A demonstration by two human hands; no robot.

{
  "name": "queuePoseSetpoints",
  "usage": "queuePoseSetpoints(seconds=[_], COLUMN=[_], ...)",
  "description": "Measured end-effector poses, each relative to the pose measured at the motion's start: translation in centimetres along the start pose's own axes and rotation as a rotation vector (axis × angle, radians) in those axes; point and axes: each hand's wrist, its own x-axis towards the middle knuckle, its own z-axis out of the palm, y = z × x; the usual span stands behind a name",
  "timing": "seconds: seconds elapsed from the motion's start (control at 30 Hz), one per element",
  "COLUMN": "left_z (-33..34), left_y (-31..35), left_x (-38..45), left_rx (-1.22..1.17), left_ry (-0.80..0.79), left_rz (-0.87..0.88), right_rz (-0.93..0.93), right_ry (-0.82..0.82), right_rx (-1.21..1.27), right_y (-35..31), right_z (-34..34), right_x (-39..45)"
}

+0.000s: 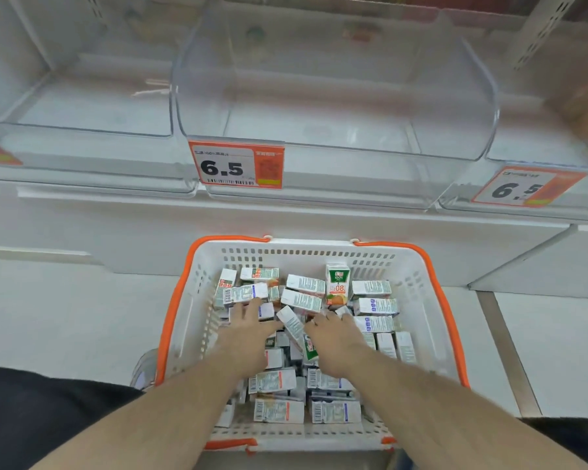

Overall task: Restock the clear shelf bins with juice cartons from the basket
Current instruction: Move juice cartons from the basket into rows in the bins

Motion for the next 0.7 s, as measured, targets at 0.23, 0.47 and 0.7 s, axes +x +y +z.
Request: queuePoseSetpoints(seconds=[0.23, 0.47, 0.7], left_z=[-2.4, -11.8, -21.4], left_y=[-0.4, -1.1, -0.8], left_x=[-0.2, -1.5, -5.1], left_rx=[-0.179, -0.846, -1.533], left_ry=[0.033, -0.043, -0.16], left_rz=[-0.069, -0.005, 0.073], right_rz=[0.121, 0.114, 0.012], right_ry=[-0.002, 0.088, 0.24], right_rx=[0.824, 1.305, 1.675], right_y=[2.4, 3.6, 3.8], right_z=[-4.6, -11.7, -17.2], right_x=[-1.2, -5.3, -10.4])
